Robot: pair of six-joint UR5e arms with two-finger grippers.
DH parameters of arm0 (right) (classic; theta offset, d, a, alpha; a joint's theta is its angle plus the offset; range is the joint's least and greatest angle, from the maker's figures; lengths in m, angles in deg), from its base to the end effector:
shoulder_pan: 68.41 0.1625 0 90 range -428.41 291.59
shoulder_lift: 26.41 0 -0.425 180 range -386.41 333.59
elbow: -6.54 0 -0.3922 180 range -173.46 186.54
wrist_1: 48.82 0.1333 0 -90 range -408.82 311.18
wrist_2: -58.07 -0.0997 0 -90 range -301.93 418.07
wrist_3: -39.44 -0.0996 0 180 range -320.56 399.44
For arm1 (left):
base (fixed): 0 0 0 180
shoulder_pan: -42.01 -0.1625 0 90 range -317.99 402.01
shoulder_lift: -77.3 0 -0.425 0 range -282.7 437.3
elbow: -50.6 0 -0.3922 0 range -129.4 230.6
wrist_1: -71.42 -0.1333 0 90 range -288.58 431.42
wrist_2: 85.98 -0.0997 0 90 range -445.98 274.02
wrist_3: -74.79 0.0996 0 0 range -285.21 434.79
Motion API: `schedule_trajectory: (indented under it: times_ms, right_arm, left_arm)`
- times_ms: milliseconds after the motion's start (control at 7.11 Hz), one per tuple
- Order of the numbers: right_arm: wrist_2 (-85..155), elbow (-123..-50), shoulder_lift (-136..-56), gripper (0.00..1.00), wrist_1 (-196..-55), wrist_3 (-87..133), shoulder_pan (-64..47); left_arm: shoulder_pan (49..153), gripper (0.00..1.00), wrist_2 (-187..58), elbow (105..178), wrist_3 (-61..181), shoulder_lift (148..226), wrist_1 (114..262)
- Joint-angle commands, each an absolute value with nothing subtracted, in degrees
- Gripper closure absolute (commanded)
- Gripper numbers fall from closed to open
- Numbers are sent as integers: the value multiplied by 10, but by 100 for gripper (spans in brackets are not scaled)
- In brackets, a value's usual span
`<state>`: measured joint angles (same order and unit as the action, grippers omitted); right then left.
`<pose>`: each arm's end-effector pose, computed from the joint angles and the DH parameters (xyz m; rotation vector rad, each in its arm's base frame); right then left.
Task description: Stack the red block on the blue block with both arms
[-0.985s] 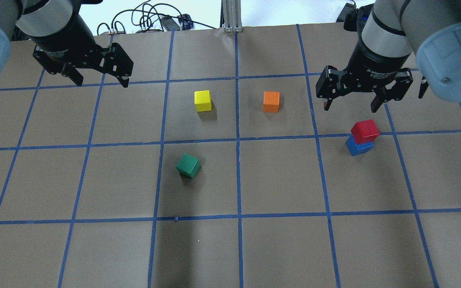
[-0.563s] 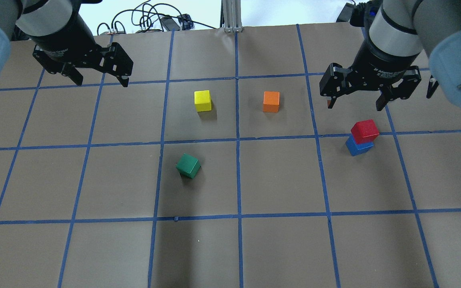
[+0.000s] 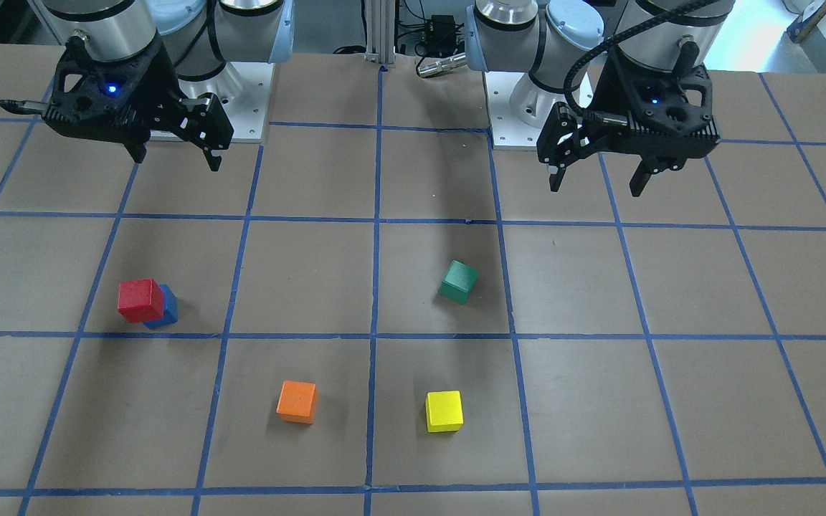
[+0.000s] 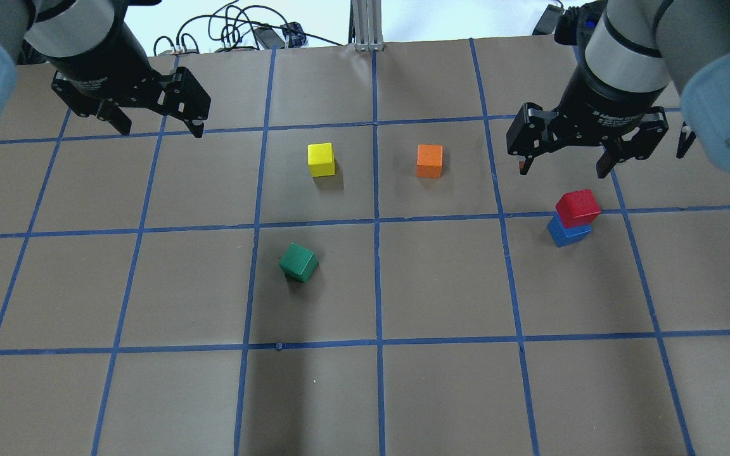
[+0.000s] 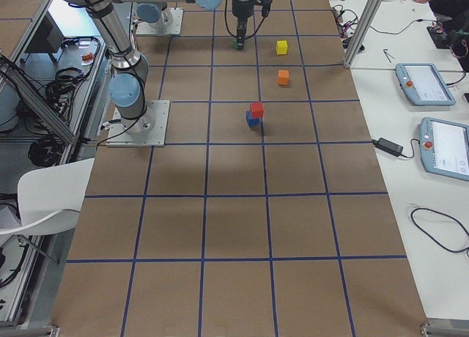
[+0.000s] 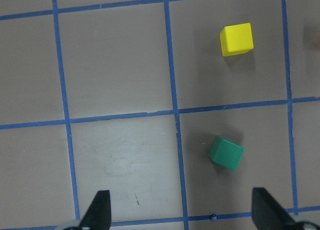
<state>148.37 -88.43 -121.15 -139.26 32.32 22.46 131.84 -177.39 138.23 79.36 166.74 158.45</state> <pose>0.1397 -0.4551 0.4852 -0.1710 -3.1320 0.0063 -0.1294 -0.4973 0.5187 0.1174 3.1065 -0.1585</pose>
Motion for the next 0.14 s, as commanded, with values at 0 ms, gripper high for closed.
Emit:
schedule_trajectory:
  times_ms: [0]
  right_arm:
    - [1485, -886, -1212, 0, -1393, 323, 224]
  left_arm:
    - [1318, 0, -1774, 1382, 794, 1668, 1584]
